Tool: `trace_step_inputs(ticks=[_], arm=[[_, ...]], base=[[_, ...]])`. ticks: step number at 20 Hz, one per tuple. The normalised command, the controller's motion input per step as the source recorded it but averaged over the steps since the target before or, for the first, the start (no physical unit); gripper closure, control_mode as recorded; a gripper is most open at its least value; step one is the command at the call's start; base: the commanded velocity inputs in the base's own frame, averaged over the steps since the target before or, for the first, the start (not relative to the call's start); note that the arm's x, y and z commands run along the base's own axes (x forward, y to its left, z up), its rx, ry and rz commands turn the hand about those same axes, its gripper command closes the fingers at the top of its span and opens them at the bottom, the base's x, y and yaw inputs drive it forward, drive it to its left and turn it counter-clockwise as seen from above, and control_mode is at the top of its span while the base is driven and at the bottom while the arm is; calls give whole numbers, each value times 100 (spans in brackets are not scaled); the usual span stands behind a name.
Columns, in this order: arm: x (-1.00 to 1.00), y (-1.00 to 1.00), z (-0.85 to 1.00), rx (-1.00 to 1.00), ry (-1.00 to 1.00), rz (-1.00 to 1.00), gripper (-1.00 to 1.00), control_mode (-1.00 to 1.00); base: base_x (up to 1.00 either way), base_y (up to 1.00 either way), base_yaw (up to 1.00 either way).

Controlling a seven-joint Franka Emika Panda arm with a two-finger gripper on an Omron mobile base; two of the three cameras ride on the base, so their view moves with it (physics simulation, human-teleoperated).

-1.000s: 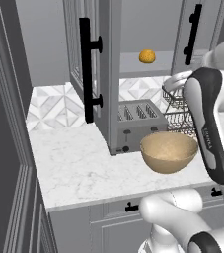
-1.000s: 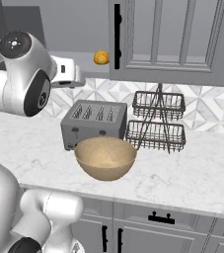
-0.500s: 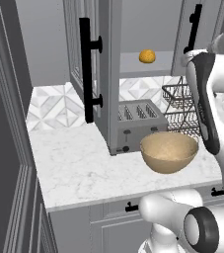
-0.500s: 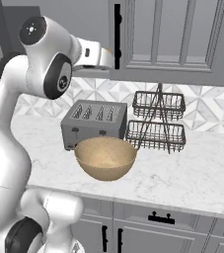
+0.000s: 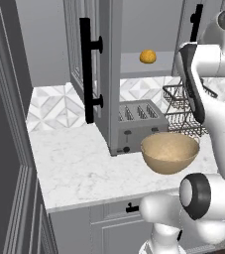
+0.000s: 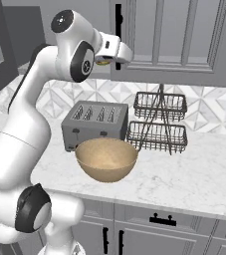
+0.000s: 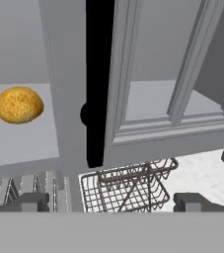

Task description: Open the cabinet, pick up the bread from the cabinet and place it in the basket. Then move the basket to the dining counter.

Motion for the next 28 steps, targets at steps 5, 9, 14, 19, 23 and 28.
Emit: trace_step_inputs(ticks=[5, 9, 14, 19, 23, 28], arm=[[36, -5, -5, 6, -6, 0, -100, -100], [33, -13, 0, 7, -9, 0, -100, -100], [46, -8, 0, 4, -7, 2, -100, -100], [48, -3, 0, 2, -6, 3, -100, -100], [48, -6, 0, 2, -4, 3, -100, -100], [44, -6, 0, 2, -1, 2, 100, -100]], base=[[0, 0, 0], [0, 0, 0], [0, 0, 0], [0, 0, 0], [0, 0, 0], [0, 0, 0]])
